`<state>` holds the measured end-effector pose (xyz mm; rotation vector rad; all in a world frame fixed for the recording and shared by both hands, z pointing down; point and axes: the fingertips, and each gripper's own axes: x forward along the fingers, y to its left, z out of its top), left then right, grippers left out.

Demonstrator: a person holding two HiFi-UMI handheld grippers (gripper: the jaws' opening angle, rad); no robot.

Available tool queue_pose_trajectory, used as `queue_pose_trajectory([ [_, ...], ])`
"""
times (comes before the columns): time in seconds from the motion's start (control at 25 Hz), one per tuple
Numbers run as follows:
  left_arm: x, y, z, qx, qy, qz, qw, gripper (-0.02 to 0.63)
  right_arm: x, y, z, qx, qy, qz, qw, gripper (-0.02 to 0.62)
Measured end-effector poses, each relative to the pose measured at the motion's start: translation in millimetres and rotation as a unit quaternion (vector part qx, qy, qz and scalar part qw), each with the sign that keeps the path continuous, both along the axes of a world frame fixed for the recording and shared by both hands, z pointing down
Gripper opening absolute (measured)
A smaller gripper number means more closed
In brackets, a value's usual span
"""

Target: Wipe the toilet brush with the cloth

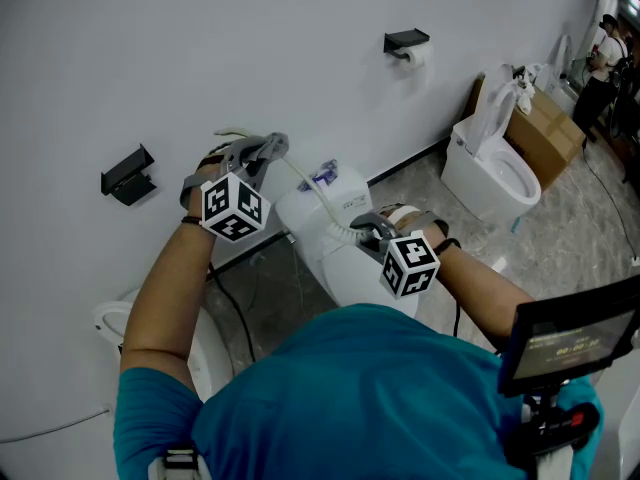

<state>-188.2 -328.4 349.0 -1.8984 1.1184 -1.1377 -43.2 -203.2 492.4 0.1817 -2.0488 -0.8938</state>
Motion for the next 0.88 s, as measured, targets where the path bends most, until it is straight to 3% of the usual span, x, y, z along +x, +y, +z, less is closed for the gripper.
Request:
queue_pose_trajectory([
  [0.88, -55, -23, -13, 0.005, -0.014, -0.067, 0.9976, 0.038, 1, 1, -1, 0.018, 0.004, -0.006, 1.000, 0.100],
])
